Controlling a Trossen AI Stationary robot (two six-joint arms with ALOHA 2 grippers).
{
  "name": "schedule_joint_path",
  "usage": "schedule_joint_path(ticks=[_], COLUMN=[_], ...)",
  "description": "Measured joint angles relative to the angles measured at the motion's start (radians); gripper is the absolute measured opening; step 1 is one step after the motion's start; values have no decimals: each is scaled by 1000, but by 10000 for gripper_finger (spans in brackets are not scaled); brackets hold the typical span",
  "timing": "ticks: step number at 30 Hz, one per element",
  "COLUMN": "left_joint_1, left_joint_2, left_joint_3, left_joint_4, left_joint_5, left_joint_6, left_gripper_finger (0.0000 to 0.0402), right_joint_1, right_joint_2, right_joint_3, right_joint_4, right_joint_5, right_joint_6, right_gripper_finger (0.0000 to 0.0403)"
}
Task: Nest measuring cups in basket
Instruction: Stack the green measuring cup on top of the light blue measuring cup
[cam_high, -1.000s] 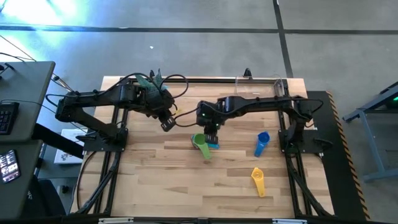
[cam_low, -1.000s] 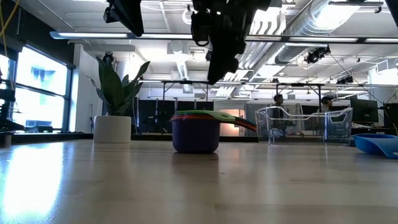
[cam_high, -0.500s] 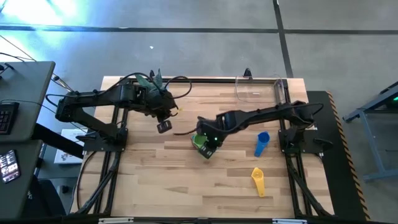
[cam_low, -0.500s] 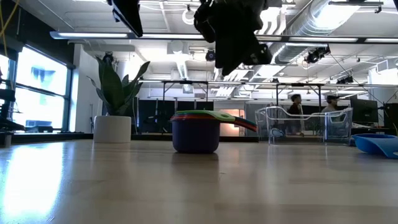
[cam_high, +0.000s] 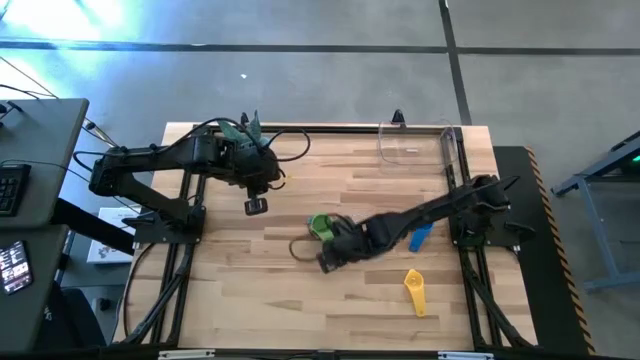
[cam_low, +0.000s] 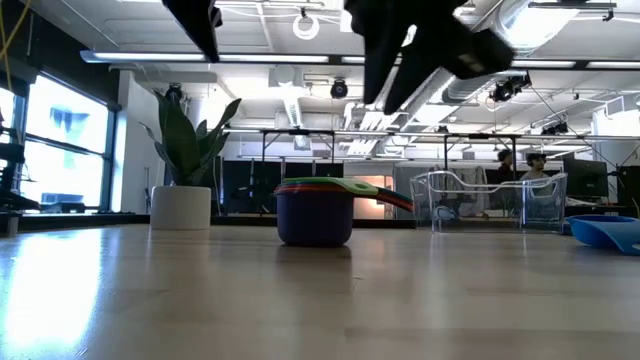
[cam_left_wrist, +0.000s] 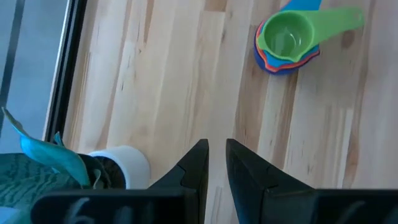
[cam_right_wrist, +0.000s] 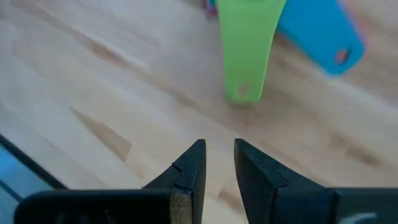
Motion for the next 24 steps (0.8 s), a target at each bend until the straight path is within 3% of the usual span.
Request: schedule_joint_path(ticks=[4, 9, 15, 19, 24], left_joint_1=[0, 0, 0, 0, 0], left_joint_2=[-8, -26, -42, -51, -50], left_joint_3=[0, 0, 0, 0, 0], left_joint_4=[-15, -24, -28, -27, -27], left_joint_5=[0, 0, 0, 0, 0], left_joint_6=[24, 26, 26, 26, 26], left_gripper_finger=[46, 46, 46, 46, 46], right_joint_1=[51, 130, 208, 230, 229], right_joint_2=[15, 15, 14, -9, -47], right_joint_3=[0, -9, -140, -277, -476], right_joint_4=[4, 9, 75, 286, 628], right_joint_5=[20, 156, 171, 195, 346], right_joint_6=[98, 240, 416, 465, 475], right_gripper_finger=[75, 75, 75, 75, 75])
